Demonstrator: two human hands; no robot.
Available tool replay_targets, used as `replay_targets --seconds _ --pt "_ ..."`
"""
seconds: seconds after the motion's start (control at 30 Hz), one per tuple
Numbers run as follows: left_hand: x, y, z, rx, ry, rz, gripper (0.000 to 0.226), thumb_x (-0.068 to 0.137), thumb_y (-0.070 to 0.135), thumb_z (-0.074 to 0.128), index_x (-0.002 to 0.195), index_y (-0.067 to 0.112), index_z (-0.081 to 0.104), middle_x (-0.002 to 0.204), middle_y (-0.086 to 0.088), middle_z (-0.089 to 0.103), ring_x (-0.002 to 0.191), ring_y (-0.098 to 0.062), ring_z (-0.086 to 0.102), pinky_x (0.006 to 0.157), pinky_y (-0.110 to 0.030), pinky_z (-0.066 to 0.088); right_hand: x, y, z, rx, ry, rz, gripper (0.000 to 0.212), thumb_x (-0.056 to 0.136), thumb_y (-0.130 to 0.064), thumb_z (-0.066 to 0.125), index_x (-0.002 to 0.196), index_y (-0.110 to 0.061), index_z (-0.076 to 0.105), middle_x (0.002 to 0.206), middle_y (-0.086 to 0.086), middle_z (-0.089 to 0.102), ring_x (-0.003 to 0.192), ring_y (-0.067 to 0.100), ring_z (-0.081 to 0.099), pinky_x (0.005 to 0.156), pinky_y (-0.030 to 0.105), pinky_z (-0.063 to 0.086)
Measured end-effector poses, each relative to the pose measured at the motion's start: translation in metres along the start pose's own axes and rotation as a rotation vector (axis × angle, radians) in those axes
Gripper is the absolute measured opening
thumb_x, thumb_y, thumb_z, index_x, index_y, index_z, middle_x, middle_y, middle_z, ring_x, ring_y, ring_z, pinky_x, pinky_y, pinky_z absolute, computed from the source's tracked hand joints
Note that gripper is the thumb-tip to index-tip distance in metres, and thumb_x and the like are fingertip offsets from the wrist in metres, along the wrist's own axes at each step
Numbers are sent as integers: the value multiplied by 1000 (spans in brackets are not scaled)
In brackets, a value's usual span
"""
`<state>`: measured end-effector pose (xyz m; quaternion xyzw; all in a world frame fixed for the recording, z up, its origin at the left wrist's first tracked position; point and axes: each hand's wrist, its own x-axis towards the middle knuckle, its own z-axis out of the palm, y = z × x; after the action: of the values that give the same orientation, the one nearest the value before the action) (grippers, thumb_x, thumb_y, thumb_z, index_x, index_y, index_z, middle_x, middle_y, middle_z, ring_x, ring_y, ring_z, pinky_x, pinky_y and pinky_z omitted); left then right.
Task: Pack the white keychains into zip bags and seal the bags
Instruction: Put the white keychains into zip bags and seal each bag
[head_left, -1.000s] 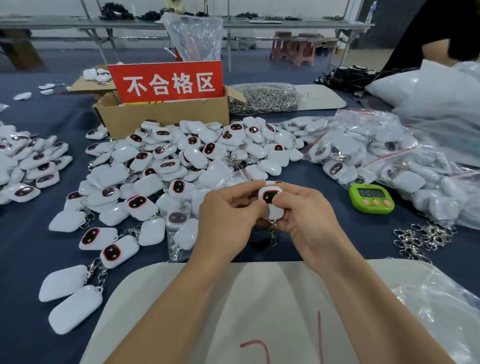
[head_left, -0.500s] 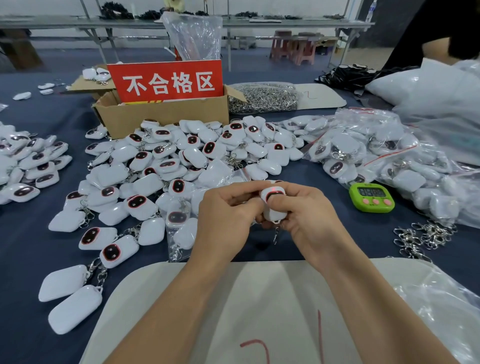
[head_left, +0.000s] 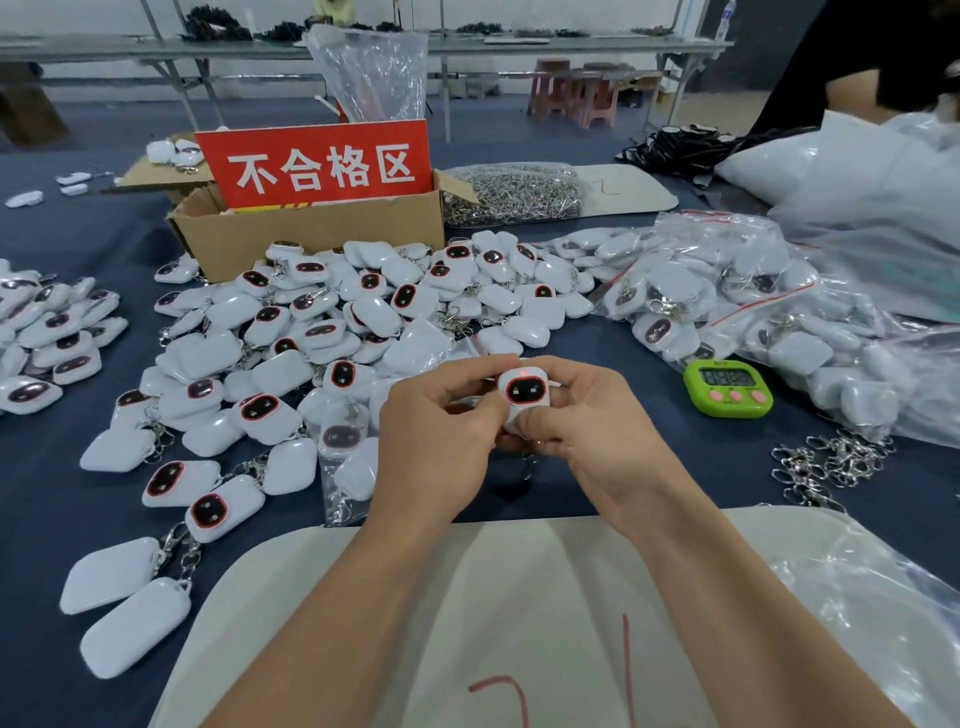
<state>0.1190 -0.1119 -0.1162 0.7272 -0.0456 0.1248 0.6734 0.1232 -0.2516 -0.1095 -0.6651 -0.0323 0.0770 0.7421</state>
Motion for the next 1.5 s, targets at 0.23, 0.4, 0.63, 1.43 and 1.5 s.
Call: replay_targets --seconds 0.23,0.4,0.63,1.43,1.5 --pt "-2 1 0 256 176 219 31 74 20 88 87 45 76 101 27 73 90 2 67 73 -9 47 2 7 2 -109 216 -154 30 78 8 65 83 -21 63 81 21 74 68 26 63 68 40 52" --pt "-2 0 -2 334 191 193 38 72 14 88 81 47 72 86 31 68 70 0 59 65 -6 42 5 4 -6 -78 254 -261 40 76 23 64 73 -16 72 89 6 79 88 20 77 77 26 60" --pt "-2 -4 -2 381 180 235 44 73 8 87 77 47 69 88 30 69 84 8 62 73 -3 39 7 5 -9 -79 249 -283 40 73 25 68 72 -14 73 88 3 79 90 16 77 77 25 59" --pt "3 -12 -8 284 229 108 16 94 45 61 90 37 74 68 6 68 63 -15 63 59 -23 51 3 -1 -6 -168 224 -65 27 91 -18 70 64 -21 73 62 4 70 54 12 55 58 25 48" --pt "3 -15 -4 530 164 30 35 86 60 58 116 46 69 68 12 65 70 -10 63 66 -24 50 7 3 -12 -271 422 -53 21 89 -24 71 69 -26 75 64 -1 72 56 10 56 61 28 49"
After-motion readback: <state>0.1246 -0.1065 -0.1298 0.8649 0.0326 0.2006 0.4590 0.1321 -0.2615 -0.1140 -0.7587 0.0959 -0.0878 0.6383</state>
